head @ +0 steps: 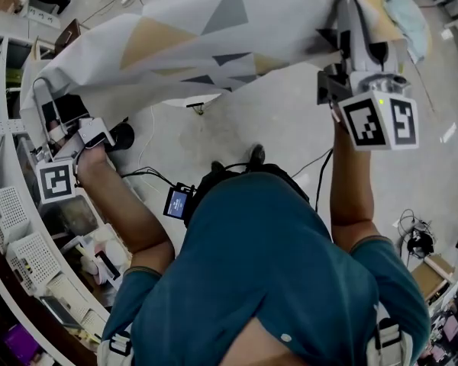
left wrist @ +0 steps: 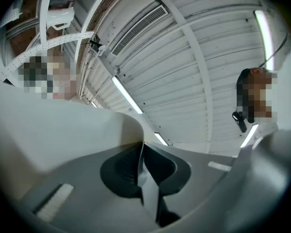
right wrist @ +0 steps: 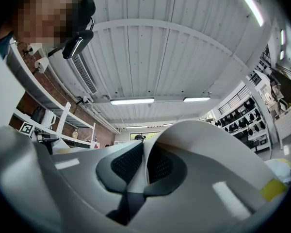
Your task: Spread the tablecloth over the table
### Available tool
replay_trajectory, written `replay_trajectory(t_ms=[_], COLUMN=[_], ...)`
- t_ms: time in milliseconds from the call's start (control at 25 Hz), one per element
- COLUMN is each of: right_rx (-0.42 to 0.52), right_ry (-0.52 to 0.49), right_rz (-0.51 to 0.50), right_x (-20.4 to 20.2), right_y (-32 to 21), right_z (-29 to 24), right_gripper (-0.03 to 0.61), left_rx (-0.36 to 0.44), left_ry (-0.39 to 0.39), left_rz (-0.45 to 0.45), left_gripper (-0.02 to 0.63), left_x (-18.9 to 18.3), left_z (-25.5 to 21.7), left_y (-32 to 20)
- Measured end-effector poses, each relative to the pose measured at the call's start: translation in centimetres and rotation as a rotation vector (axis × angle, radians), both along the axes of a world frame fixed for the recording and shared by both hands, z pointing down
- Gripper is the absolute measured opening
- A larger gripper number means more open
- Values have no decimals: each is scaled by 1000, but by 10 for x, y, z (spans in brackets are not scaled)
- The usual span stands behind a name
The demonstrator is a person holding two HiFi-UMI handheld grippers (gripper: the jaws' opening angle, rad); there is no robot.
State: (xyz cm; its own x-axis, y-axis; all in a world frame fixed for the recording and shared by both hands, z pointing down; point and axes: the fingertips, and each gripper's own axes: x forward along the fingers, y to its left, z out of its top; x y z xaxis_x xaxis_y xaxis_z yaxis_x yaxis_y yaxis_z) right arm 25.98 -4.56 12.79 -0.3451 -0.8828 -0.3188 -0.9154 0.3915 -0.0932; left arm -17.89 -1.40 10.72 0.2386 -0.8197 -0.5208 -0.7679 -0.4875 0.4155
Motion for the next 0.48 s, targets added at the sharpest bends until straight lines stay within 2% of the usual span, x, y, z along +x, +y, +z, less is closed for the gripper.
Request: replay_trajectory(t_ms=[200, 480], right_rx=[-19, -27], right_ry=[-6, 9], right_rz=[-15, 1], right_x=[7, -25], right_y=[-45, -80], right_z=[-2, 0], right_gripper=[21, 21], left_rx=[-22, -22], left_ry=[-2, 16], left_rz=[-13, 4], left_gripper=[6, 6], left_x=[8, -24], left_z=[-4, 2], left_y=[-40, -84])
